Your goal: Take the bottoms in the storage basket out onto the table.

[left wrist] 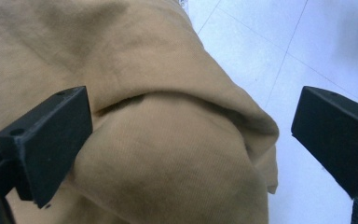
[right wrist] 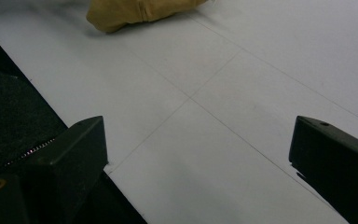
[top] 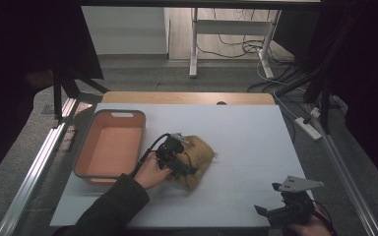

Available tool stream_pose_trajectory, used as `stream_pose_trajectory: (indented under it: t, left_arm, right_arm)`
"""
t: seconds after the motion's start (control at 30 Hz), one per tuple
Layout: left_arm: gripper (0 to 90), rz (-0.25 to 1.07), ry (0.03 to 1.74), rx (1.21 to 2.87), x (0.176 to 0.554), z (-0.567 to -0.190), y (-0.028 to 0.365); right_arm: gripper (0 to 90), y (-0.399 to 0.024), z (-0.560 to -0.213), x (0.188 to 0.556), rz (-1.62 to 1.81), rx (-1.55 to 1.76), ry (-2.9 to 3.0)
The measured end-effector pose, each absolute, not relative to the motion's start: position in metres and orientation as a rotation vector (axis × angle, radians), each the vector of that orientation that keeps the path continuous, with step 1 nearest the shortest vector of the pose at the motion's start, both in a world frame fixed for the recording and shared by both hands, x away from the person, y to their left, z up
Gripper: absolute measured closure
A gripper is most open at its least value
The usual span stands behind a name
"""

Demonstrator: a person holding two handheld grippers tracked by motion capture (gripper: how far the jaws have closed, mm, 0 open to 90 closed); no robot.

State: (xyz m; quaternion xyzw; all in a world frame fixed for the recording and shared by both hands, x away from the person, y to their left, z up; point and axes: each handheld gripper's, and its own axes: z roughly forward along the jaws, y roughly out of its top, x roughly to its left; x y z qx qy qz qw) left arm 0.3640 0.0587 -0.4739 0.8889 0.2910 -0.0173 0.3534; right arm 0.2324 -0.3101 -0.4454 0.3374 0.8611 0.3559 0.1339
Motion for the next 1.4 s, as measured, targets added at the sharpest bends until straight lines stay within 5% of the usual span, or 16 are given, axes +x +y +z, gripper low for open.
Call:
stream_pose_trajectory:
  t: [1.4]
  left_arm:
    - [0.0,-0.029,0.737,2.297,0.351,-0.464,0.070]
  right_arm:
    - [4.5,-0.309,-0.445,0.234,1.038,0.975,2.505]
